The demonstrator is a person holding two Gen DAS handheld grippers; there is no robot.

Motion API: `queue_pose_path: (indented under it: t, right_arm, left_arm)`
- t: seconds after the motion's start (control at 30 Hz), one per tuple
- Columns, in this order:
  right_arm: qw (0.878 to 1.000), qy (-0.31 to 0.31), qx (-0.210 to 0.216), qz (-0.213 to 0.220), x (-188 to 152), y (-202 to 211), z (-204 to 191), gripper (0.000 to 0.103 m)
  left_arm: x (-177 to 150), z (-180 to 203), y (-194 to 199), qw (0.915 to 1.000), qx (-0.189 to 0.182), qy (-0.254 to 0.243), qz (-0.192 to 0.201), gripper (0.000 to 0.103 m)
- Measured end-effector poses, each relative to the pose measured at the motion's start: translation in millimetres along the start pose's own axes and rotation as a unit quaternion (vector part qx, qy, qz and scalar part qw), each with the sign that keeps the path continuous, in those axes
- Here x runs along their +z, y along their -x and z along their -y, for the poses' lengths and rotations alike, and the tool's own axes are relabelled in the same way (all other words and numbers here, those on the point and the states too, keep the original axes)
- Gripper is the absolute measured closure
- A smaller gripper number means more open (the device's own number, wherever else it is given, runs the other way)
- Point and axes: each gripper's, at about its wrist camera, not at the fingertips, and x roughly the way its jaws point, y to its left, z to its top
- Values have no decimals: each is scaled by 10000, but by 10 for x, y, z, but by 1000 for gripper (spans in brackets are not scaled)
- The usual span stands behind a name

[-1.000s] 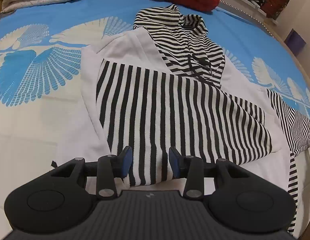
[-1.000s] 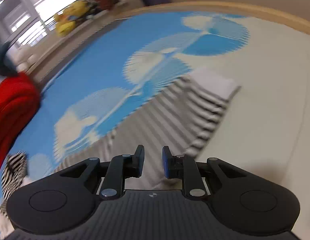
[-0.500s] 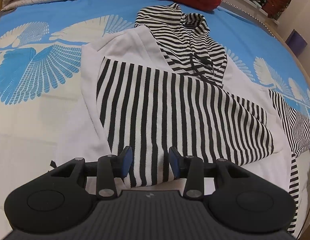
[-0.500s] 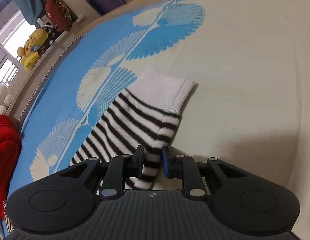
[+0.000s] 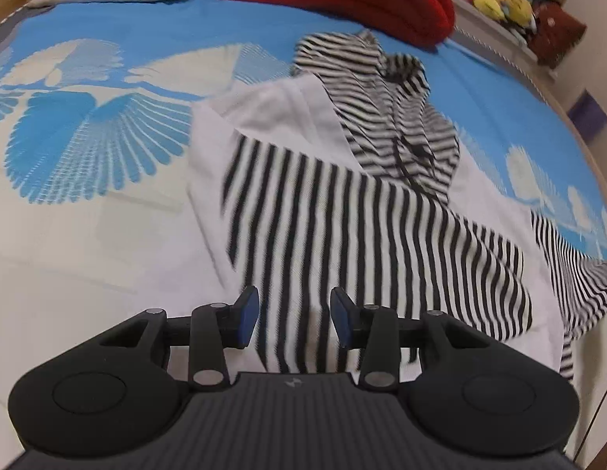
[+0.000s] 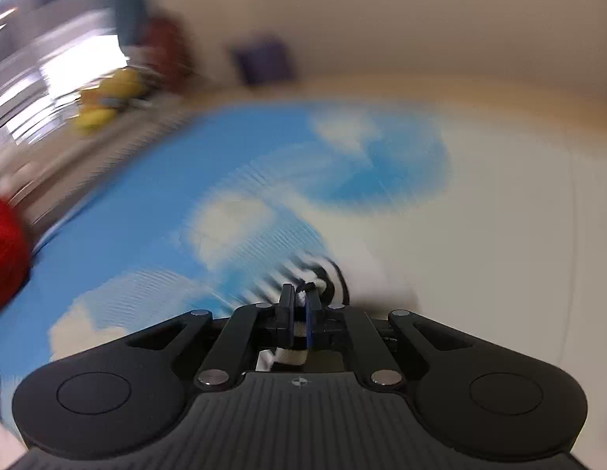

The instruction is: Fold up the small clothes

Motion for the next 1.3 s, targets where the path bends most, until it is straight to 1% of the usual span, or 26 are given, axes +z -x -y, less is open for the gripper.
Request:
queue_pose_path:
  t: [0.03,0.07,0.1,0.13,0.2,0.23,0.27,0.3,0.33,0.37,0.4,0.43,0.5,0.57,0.63,0.7,0.73,0.77,0.8,0.87,0.93,1.0,1.1,1.17,1.23,1.3]
  right_arm:
    - [9970,657,153,389,-4,220,-331,98]
    - [9878,1277,491,743,-54,461,-671,98]
    - [9747,1724,1000,1012,-141,732,-1002,98]
    - [9606,1983,1583,1133,-259,1012,-1310,98]
    - [9261,2318,2795,1025,-562,1521,-1836,98]
    - [9127,2321,3269,790,-709,1699,-2023,98]
    - [8942,2289,3837,273,-902,1869,-2236,94]
    - [8714,2365,4289,-292,-1075,1970,-2406,95]
    - [8513,2456,4562,-827,-1264,2056,-2551,95]
    - [8399,2466,4636,-1376,-1452,2128,-2654,94]
    - [8319,2476,4602,-1866,-1574,2171,-2713,94]
    - [8317,2444,4497,-2150,-1625,2205,-2726,94]
    - [8529,2227,4063,-2405,-1576,2277,-2661,86]
    - [8757,1811,3726,-2480,-1405,2284,-2527,81]
    - [8944,1340,3515,-2420,-1264,2190,-2357,76]
    - [9041,1121,3421,-2305,-1261,2037,-2191,76]
    - [9098,1168,3255,-2295,-1326,1977,-2124,76]
    - [9174,1187,2931,-2418,-1380,1879,-2118,73]
    - [9190,1056,2741,-2631,-1414,1760,-2110,73]
    - [9104,716,2728,-3026,-1448,1534,-2079,74]
    - [9162,786,2455,-3068,-1470,1412,-2050,74]
    - [9196,878,2301,-3061,-1483,1359,-2033,74]
    - [9139,718,2341,-3239,-1452,1261,-1982,74]
    - [9130,695,2358,-3255,-1429,1220,-1988,73]
    - [9147,682,2315,-3242,-1401,1193,-1978,74]
    - [9159,607,2247,-3271,-1381,1139,-1975,73]
  left_arm:
    - [36,-61,32,9999,10,87,51,59]
    - [72,-123,63,9998,32,187,98,59]
    - [101,-181,92,9995,46,290,146,59]
    - [132,-253,125,9989,56,423,197,59]
    - [180,-362,174,9977,58,627,263,59]
    - [194,-415,195,9971,56,708,284,59]
    - [208,-467,211,9964,60,791,290,59]
    - [215,-497,225,9960,55,839,288,59]
    - [217,-522,242,9958,25,872,291,59]
    - [218,-539,260,9955,-10,898,296,59]
    - [217,-552,270,9954,-38,914,297,59]
    - [211,-555,279,9953,-77,922,293,59]
    - [196,-552,273,9949,-191,957,260,59]
    - [167,-563,246,9938,-311,1046,208,60]
    - [137,-582,194,9920,-379,1197,145,62]
    - [107,-599,127,9899,-457,1344,49,70]
    - [93,-608,88,9886,-497,1419,-13,70]
    - [88,-618,44,9876,-512,1484,-72,70]
    - [87,-629,-3,9869,-503,1531,-126,70]
    - [84,-649,-86,9855,-395,1638,-204,70]
    - [87,-684,-172,9829,-261,1799,-285,69]
    - [85,-698,-245,9813,-217,1880,-337,69]
    - [81,-652,-342,9825,-142,1808,-418,69]
    - [68,-619,-368,9846,-69,1696,-414,70]
    - [71,-579,-341,9877,18,1531,-326,95]
    - [82,-525,-195,9906,72,1364,-85,97]
